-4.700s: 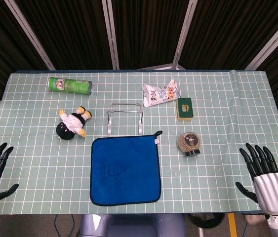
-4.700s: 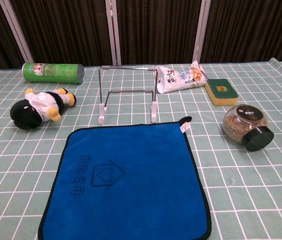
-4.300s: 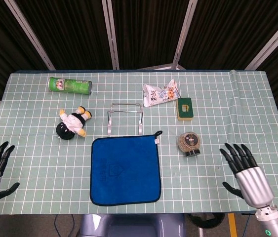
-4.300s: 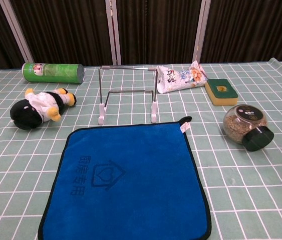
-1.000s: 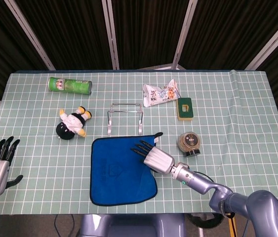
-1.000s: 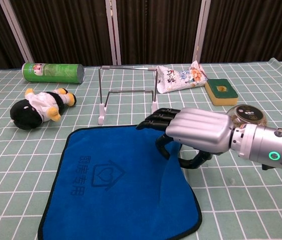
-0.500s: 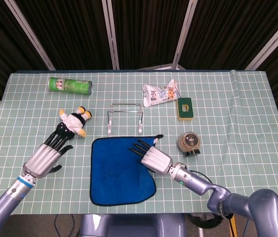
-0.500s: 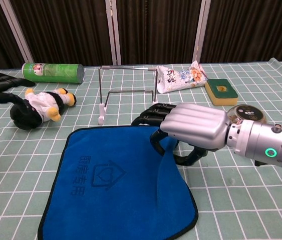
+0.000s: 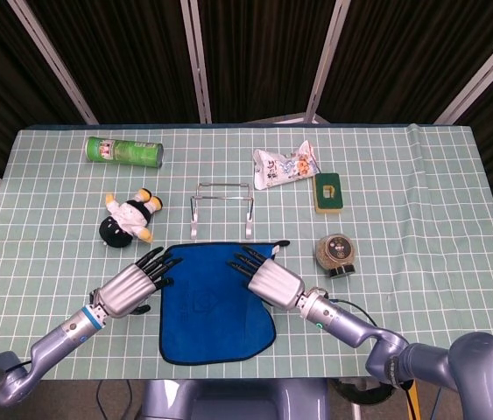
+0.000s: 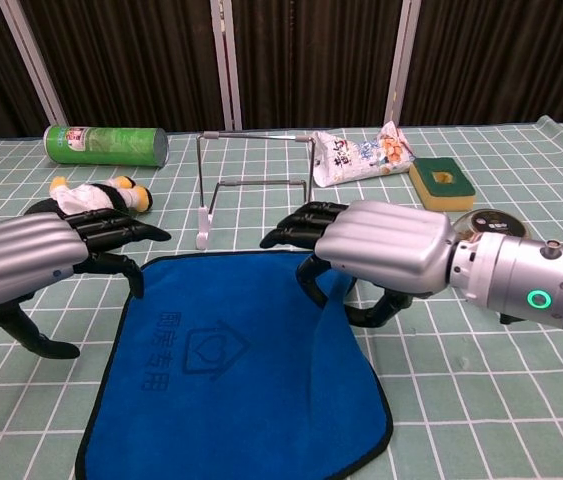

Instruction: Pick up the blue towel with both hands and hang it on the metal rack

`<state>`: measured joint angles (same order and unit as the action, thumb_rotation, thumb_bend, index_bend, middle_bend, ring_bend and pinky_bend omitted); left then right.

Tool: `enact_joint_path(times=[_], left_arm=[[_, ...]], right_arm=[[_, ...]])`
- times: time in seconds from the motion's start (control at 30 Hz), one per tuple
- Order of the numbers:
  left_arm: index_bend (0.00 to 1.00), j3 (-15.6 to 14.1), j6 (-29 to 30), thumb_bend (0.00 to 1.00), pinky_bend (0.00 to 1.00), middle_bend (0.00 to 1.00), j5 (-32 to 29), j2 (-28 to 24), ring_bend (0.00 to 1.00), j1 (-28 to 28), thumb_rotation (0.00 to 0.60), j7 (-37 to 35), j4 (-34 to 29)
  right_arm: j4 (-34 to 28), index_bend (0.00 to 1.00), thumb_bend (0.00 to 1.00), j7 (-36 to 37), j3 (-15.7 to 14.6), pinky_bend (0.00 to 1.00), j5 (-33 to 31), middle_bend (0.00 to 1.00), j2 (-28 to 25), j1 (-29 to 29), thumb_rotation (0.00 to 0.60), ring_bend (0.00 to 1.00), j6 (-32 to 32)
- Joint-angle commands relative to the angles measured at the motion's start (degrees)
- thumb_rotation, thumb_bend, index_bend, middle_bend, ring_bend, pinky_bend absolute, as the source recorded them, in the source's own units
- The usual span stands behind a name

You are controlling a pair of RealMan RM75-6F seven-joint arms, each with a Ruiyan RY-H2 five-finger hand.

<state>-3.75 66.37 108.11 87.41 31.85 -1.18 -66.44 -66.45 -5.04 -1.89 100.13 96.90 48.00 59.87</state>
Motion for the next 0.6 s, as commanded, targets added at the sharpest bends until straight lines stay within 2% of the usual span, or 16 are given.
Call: enact_joint_path(times=[0.03,0.13,0.6], left_arm=[[0.34,-0.5,-0.7,0.13,0.0,0.0,0.4,1.2,0.0,1.1,0.6,2.1,2.1],[0.34,-0.8,0.0,0.16,0.0,0.0,0.8,2.6,0.0,1.5,0.6,3.6,4.8],[0.34,-1.9,0.3,0.18,0.0,0.0,0.1,6.7,0.0,3.5,0.6,4.9,8.4]], right_arm=[[-0.6,0.65,0.42,-0.9,0.1,0.0,-0.3,0.06,-0.3,0.0,0.6,0.0,-0.3],[-0.9,0.65,0.42,-1.1,0.2,0.0,-0.7,0.06,-0.4,-0.2,0.6,0.0,-0.5],[-1.3,0.65,0.42,-1.1,-0.2,0.0,-0.6,0.06,-1.0,-0.7,0.6,0.0,0.2]])
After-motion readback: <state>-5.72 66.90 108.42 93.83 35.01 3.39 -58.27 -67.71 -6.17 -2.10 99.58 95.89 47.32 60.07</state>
